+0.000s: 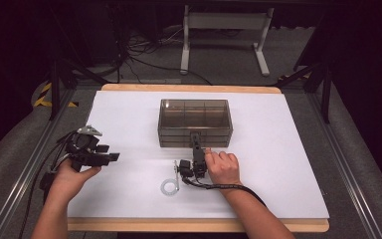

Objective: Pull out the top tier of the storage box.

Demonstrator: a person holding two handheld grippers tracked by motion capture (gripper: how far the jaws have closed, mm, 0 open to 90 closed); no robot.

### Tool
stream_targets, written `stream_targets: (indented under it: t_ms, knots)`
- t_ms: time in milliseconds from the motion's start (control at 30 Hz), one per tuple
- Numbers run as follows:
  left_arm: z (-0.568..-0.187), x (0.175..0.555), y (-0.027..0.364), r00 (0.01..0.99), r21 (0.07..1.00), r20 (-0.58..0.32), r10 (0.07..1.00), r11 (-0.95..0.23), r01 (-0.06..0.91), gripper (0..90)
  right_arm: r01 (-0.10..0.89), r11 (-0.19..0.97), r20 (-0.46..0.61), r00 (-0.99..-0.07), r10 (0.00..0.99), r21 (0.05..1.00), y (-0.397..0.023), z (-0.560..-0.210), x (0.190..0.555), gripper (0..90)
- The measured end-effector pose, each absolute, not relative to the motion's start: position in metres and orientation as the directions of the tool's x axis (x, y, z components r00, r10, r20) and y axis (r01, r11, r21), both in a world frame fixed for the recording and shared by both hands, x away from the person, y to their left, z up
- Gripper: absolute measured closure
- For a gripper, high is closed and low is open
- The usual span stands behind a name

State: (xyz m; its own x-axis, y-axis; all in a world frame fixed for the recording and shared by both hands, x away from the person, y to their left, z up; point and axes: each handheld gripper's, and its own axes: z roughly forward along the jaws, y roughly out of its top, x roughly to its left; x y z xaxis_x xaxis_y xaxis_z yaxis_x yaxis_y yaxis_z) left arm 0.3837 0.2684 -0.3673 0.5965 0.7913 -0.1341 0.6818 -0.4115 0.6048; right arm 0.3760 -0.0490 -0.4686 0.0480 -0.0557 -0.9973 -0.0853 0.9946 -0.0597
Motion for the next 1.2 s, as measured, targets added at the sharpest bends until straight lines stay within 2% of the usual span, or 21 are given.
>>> stream_targets:
  t_ms: [433, 1200]
  knots:
    - [-0.368, 0.384, 0.269, 0.595, 0.606, -0.137, 0.792, -0.408, 0.683, 46.5, -0.09, 0.996, -1.0, 0.0, -0.024, -0.024, -0.049, -0.463, 0.375, 81.1]
    - [-0.367, 0.383, 0.269, 0.592, 0.602, -0.139, 0.794, -0.407, 0.687, 46.6, -0.142, 0.989, -0.999, 0.019, -0.031, -0.033, -0.054, -0.465, 0.349, 80.7]
